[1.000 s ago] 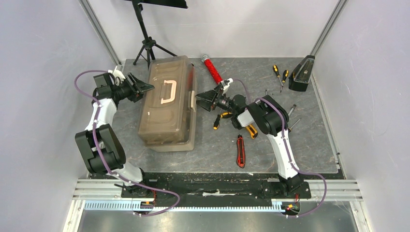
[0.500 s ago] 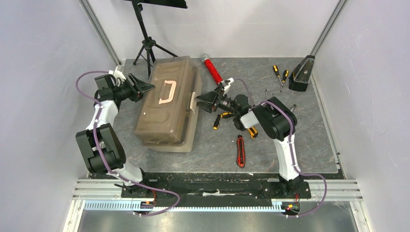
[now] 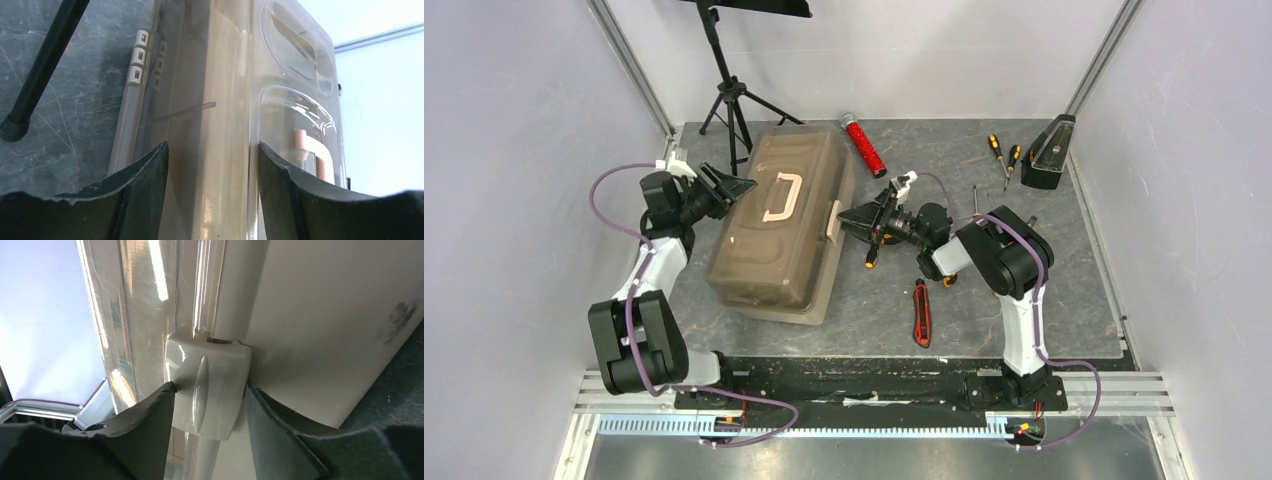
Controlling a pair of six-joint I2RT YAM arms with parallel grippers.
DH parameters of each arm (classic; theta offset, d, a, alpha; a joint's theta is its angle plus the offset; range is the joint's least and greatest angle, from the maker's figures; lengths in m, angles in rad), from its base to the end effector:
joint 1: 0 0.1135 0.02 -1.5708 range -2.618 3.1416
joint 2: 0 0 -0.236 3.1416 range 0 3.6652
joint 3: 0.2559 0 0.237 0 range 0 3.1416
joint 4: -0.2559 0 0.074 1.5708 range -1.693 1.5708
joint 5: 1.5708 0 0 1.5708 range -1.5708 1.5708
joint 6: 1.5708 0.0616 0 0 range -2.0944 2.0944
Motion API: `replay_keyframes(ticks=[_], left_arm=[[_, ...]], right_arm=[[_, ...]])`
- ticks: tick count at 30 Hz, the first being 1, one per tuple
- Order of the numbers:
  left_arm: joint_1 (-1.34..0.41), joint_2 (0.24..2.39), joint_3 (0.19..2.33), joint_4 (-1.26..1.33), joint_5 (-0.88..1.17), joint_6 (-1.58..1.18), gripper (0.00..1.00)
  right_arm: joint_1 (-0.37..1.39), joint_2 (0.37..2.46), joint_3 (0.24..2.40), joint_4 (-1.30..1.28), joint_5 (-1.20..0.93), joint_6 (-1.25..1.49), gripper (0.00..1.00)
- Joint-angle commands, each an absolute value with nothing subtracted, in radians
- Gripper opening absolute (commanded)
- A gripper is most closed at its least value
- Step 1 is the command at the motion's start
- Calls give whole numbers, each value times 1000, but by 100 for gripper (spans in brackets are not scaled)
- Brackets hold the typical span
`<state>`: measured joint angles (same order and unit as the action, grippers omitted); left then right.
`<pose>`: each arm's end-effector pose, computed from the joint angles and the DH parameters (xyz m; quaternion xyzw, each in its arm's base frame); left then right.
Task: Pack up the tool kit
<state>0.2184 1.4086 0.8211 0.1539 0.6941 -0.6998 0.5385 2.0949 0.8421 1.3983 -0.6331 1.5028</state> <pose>0.3171 0.0300 0.2183 -0.1870 0.7915 -0.3991 0.4234 0.3154 0.2308 0.1367 0.0794 0.6597 0.7194 0.2024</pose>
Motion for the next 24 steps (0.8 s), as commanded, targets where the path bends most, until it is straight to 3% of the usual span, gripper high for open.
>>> replay_keyframes(ticks=[1,9,24], left_arm=[[153,1468,629,-190,570,-792,2],[155,1529,616,-119,532,-859,2],[126,1364,584,-216,426,-807,2]], right_arm=[[553,1953,866,1961,-679,1507,50],[543,1919,861,1960,-706,1481,47],[541,1922,857,1962,-701,1485,38]])
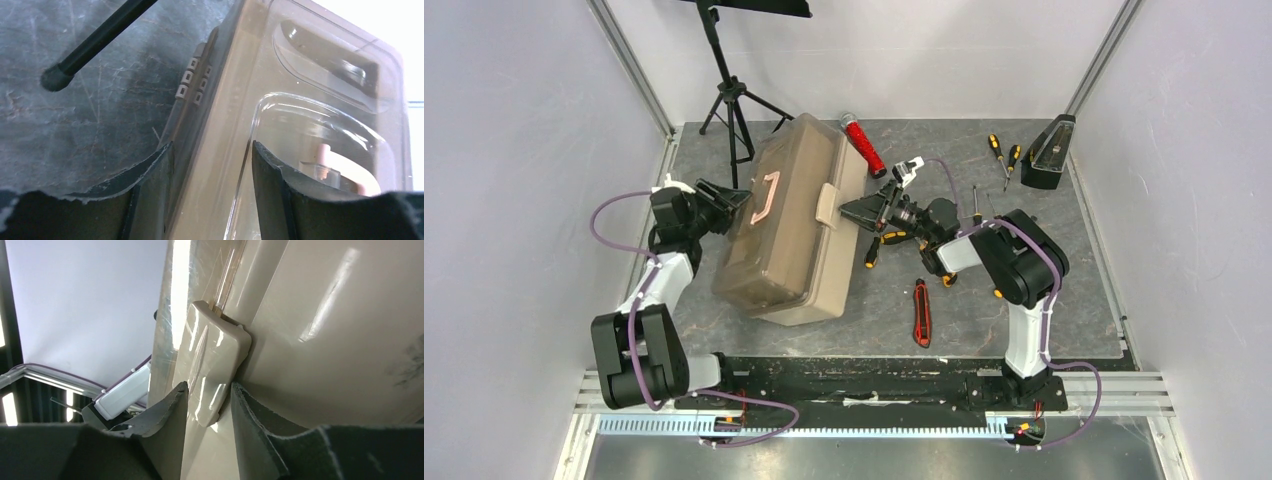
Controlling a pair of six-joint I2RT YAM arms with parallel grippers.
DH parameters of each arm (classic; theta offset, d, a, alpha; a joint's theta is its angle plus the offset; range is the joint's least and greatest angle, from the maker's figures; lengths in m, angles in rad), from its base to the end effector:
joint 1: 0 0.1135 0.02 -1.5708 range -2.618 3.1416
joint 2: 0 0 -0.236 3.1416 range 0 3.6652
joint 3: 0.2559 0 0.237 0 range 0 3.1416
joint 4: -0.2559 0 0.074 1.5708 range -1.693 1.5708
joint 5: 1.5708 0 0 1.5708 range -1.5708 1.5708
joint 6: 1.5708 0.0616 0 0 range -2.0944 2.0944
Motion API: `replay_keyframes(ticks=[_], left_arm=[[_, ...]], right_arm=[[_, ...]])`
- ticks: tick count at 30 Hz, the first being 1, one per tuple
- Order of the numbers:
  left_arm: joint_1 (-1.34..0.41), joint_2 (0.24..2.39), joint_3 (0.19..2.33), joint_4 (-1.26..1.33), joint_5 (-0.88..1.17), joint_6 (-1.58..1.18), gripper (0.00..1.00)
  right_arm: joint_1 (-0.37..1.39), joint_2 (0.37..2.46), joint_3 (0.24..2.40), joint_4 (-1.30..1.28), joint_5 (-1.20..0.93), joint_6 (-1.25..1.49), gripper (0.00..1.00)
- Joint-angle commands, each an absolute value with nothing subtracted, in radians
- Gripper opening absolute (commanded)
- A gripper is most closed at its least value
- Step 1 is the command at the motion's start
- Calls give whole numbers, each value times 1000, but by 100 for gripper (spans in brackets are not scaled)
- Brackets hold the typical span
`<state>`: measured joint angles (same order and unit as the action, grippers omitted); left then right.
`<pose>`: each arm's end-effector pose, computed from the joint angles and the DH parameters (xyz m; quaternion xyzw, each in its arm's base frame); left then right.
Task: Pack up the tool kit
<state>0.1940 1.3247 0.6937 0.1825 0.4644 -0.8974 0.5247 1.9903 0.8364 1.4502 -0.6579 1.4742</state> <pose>0.2990 0.0306 0.1996 -0.3229 0.7678 -0.3613 0.4191 0.3111 0.2236 0.1795 0.0265 0.6195 0.7438 0.2496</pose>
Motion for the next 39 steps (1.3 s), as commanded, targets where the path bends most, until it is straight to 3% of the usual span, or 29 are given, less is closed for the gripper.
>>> replay_keyframes(ticks=[1,4,13,18,24,31,36,39], left_arm=[[119,1354,576,-213,427,-815,2],[103,1316,551,-206,429,-835,2],[61,1201,480,-219,432,-855,2],[61,1120,541,-324,354,-796,2],[62,992,685,-503,172,-712,26],[63,888,780,-607,57,-655,60],[63,843,783,-603,79,-671,81],[63,816,768,-557,138,-711,89]], right_arm=[[541,1924,859,1962,-701,1486,36],[541,1921,859,1962,-701,1491,33],[542,1916,843,1959,-734,1529,33],[541,1905,835,1957,-761,1553,35],[532,1795,794,1736,-809,1420,43],[532,1581,836,984,-812,943,57],[550,1496,1010,369,-682,595,62],[586,1487,1123,114,-572,494,72]])
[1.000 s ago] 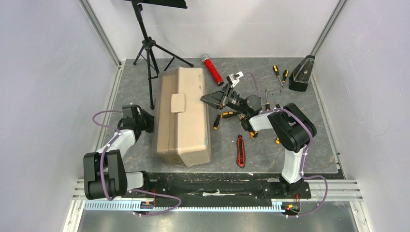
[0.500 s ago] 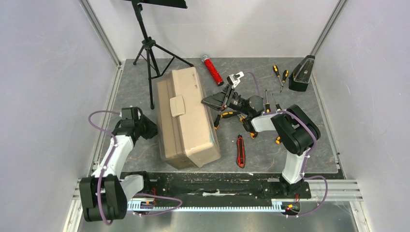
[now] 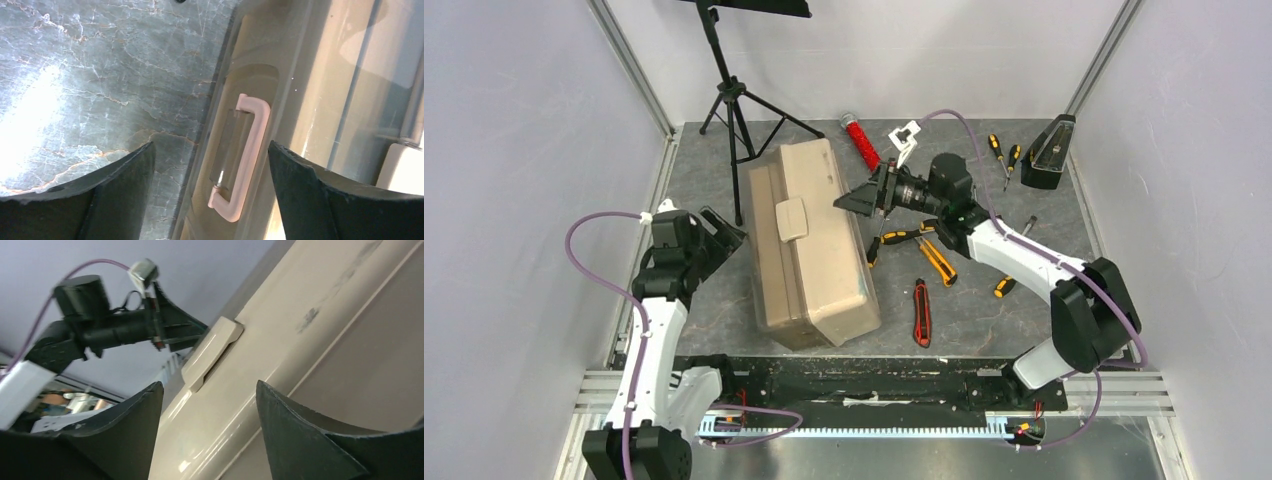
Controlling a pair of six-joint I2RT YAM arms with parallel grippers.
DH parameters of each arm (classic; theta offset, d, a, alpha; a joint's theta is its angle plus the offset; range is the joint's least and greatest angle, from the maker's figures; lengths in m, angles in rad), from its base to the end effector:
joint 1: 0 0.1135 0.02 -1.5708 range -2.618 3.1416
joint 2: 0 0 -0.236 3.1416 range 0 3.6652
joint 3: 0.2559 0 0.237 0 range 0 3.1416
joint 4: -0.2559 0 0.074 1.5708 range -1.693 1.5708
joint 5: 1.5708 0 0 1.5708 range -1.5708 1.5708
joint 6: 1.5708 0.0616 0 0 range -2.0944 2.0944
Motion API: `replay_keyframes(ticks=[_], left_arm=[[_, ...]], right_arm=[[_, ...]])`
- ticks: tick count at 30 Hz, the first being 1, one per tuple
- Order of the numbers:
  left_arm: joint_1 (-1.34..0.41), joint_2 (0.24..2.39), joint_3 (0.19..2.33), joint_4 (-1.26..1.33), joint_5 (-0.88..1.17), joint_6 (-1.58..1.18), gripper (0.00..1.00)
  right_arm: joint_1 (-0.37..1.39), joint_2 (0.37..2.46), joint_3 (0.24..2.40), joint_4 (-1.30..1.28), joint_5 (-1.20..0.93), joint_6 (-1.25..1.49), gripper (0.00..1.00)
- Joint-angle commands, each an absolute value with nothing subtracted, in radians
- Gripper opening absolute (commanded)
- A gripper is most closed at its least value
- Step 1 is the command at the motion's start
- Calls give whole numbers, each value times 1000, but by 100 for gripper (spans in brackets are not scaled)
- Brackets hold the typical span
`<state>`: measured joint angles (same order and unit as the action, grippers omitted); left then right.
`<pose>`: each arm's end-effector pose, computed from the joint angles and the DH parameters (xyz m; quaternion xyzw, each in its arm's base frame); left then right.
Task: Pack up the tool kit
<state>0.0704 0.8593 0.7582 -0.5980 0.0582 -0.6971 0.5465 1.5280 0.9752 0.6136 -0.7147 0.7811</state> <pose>0.2035 0.0108 0.2416 -0.3279 0.8448 -0.1552 0.3933 0.2839 0.2199 0.2873 -0.1779 0.6674 0.6092 0.3897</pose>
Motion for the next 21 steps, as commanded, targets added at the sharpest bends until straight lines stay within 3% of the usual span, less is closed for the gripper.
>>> replay_keyframes(ticks=[1,12,21], left_arm=[[63,808,756,-527,174,-734,91],[63,845,665,-258,478,-893,92],[63,821,647,-198,521,-945,89]], right_arm=[[601,1487,1152,72,-551,477,74],[710,1568,1326,-94,-435,506,77],[707,1550,1286,-133,-338,530,77]])
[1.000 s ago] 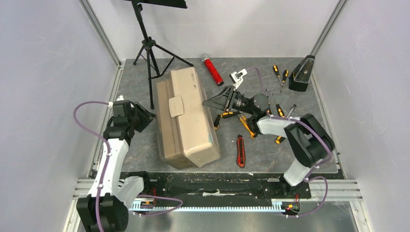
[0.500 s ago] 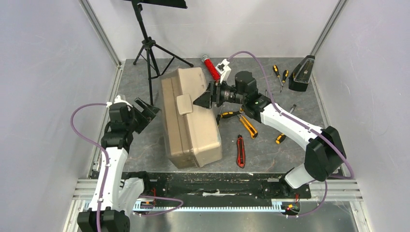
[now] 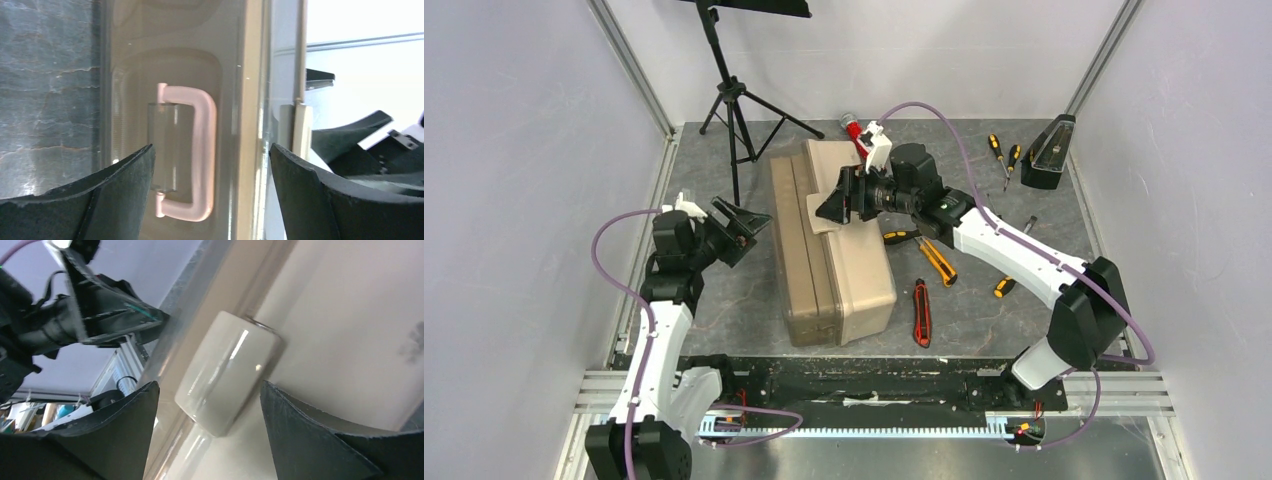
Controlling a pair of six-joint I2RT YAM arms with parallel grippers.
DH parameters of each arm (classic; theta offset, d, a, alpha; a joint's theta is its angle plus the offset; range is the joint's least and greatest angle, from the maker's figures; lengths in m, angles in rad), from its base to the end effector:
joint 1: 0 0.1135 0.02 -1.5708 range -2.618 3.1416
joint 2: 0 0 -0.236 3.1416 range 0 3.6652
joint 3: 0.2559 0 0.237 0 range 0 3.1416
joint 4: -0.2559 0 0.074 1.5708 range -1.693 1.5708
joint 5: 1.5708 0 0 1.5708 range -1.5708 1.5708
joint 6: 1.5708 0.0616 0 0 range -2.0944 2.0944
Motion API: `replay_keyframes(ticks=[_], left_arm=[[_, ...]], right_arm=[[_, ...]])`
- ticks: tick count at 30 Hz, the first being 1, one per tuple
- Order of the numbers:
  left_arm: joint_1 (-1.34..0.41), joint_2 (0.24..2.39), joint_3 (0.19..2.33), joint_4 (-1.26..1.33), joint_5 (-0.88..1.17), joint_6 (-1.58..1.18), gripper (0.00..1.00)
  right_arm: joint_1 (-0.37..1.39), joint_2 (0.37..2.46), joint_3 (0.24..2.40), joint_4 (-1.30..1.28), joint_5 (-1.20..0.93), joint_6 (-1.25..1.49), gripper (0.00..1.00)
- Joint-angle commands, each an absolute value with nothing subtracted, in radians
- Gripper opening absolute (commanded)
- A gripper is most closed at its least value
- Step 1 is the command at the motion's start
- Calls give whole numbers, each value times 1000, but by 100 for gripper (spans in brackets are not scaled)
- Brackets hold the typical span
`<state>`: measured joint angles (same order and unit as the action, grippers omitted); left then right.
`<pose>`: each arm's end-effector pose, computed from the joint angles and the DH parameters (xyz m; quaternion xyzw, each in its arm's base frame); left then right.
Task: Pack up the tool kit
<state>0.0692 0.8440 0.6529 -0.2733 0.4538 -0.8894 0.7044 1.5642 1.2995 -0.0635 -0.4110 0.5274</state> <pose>0.2167 -0.0121 0.2473 -0.2774 0.7901 -0.3796 0.3932 0.2728 0.2641 0.3054 -0.1887 0.7824 0.4646 0.3693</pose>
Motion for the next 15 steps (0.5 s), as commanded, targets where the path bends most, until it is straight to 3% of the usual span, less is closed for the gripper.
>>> replay_keyframes(ticks=[1,9,15], left_arm=[[63,815,644,-196,522,-951,89],[60,827,640,-126,550,-1023,89],[12,873,679,-95,553,-1035,79]], right_arm=[[705,1543,1282,-139,-321,524,77],[690,1547,1271,-137,-357,530,78],[689,1559,1252,-103,-415,564,78]])
